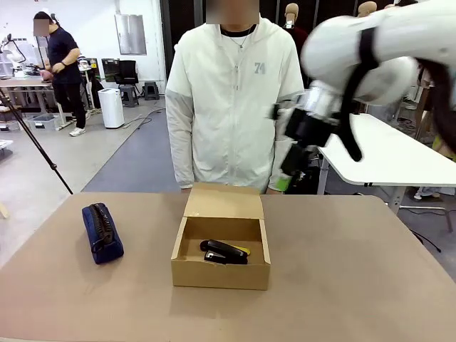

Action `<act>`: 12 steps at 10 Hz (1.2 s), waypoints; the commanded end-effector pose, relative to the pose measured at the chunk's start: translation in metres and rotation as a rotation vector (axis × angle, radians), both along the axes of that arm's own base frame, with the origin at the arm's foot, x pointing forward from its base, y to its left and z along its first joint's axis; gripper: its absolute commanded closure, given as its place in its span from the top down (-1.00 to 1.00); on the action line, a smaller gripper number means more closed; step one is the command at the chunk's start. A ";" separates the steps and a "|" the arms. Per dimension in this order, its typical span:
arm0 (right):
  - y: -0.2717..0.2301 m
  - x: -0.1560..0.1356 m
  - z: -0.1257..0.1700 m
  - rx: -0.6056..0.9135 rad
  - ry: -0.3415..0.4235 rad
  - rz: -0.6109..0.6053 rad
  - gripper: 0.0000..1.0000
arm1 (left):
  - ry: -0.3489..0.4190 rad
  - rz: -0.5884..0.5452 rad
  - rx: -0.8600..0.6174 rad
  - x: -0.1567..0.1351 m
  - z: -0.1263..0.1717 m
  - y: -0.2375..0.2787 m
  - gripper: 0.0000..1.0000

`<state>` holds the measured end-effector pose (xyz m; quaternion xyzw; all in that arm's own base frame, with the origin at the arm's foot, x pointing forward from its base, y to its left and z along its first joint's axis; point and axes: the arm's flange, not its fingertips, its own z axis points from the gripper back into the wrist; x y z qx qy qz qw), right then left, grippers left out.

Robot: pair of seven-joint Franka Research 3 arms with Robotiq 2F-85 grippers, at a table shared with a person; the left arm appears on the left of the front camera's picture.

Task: Pack the items into the box.
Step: Pick up the item indicated by the person and place it inside the Mailer Box.

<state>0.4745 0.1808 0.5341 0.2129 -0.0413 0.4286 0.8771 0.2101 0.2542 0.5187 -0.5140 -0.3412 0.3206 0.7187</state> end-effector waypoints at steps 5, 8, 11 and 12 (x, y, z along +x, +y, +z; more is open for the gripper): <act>-0.227 -0.070 -0.030 1.083 0.194 -0.882 1.00 | -0.028 -0.001 0.000 0.000 0.001 0.000 1.00; -0.268 -0.059 -0.073 1.383 0.267 -1.045 1.00 | -0.028 -0.001 0.000 0.000 0.001 0.000 1.00; -0.274 -0.079 -0.045 0.840 0.293 -0.773 1.00 | -0.028 -0.001 0.000 0.000 0.001 0.000 1.00; -0.274 -0.079 -0.045 0.840 0.293 -0.773 1.00 | -0.028 -0.001 0.000 0.000 0.001 0.000 1.00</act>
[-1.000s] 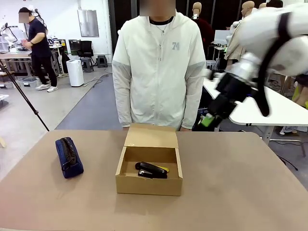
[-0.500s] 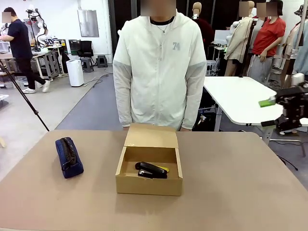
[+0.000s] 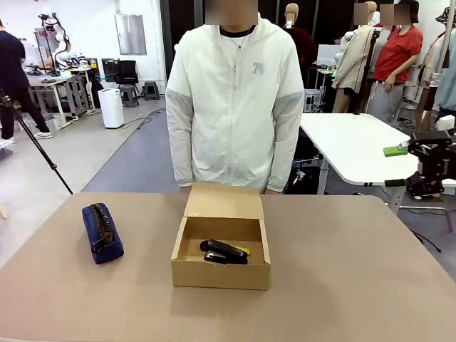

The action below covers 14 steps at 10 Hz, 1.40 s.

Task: Pack the items into the box.
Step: Pick up the item indicated by the person and place it inside the Mailer Box.

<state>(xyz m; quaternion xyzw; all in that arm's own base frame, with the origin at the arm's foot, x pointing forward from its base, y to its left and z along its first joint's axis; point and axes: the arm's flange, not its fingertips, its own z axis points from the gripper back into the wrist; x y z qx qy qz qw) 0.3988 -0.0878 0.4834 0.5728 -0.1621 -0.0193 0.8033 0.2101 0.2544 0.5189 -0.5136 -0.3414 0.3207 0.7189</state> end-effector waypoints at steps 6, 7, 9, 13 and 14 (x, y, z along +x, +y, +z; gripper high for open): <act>-0.005 -0.003 0.006 -0.014 -0.008 0.017 1.00 | -0.028 -0.002 -0.001 0.000 0.000 0.000 1.00; -0.005 -0.003 0.006 -0.014 -0.008 0.017 1.00 | -0.028 -0.002 -0.001 0.000 0.000 0.000 1.00; -0.005 -0.003 0.006 -0.014 -0.008 0.017 1.00 | -0.028 -0.002 -0.001 0.000 0.000 0.000 1.00; -0.005 -0.003 0.006 -0.014 -0.008 0.017 1.00 | -0.028 -0.002 -0.001 0.000 0.000 0.000 1.00; -0.005 -0.003 0.006 -0.014 -0.008 0.017 1.00 | -0.028 -0.002 -0.001 0.000 0.000 0.000 1.00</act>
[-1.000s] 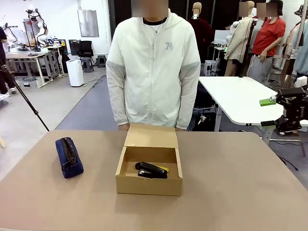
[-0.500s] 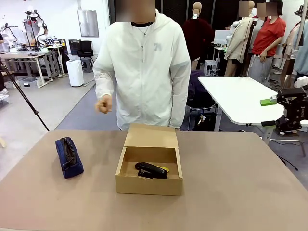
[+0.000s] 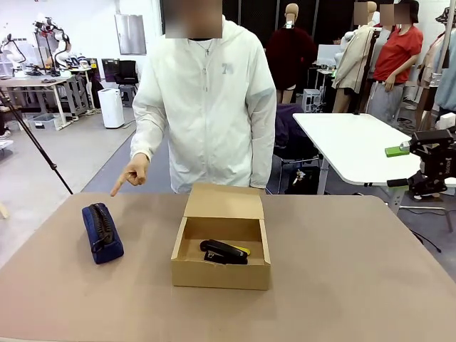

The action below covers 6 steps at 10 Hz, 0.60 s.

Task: Pack the items into the box.
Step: Pick up the item indicated by the person and place it inside the Mailer Box.

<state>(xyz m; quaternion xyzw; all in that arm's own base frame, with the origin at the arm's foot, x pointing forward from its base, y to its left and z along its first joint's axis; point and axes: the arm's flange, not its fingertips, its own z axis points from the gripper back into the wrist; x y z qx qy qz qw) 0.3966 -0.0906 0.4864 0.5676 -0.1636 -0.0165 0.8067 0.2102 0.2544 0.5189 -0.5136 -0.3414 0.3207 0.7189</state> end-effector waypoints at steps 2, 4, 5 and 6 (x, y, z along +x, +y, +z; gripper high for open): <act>-0.003 -0.001 0.003 -0.001 -0.003 0.016 1.00 | -0.028 -0.002 -0.001 0.000 0.000 0.000 1.00; -0.003 -0.001 0.003 -0.001 -0.003 0.016 1.00 | 0.109 -0.030 0.080 0.016 0.011 -0.018 1.00; -0.003 -0.001 0.003 -0.001 -0.003 0.016 1.00 | 0.234 -0.011 0.203 0.038 0.023 -0.038 1.00; -0.003 -0.001 0.003 -0.001 -0.003 0.016 1.00 | 0.308 -0.071 0.342 0.066 0.037 -0.065 1.00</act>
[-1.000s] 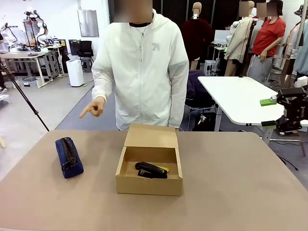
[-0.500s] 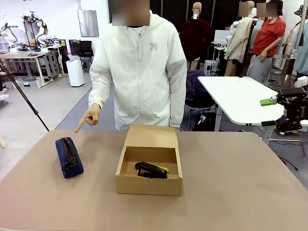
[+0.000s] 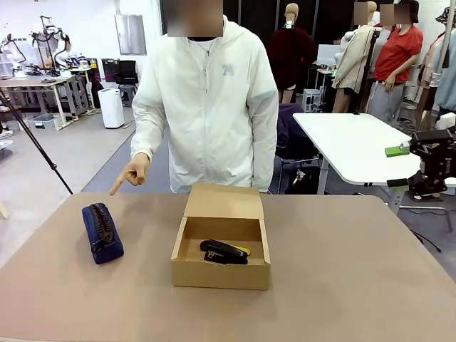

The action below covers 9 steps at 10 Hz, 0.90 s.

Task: Pack the items into the box.
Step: Pick up the item indicated by the person and place it inside the Mailer Box.

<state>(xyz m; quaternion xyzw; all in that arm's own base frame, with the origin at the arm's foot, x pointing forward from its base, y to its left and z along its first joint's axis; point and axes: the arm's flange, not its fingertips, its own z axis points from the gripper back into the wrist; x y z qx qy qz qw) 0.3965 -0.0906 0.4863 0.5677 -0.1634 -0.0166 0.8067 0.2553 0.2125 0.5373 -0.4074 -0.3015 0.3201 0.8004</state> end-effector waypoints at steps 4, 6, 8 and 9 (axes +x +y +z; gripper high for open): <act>-0.003 -0.001 0.003 -0.002 -0.004 0.015 1.00 | 0.395 -0.258 0.749 0.125 0.024 -0.153 1.00; -0.003 -0.001 0.003 -0.002 -0.004 0.015 1.00 | 0.456 -0.210 0.975 0.150 0.003 -0.201 1.00; -0.003 -0.001 0.003 -0.002 -0.004 0.015 1.00 | 0.407 -0.238 0.869 0.142 0.005 -0.204 1.00; -0.003 -0.001 0.003 -0.002 -0.004 0.015 1.00 | 0.407 -0.238 0.869 0.142 0.005 -0.204 1.00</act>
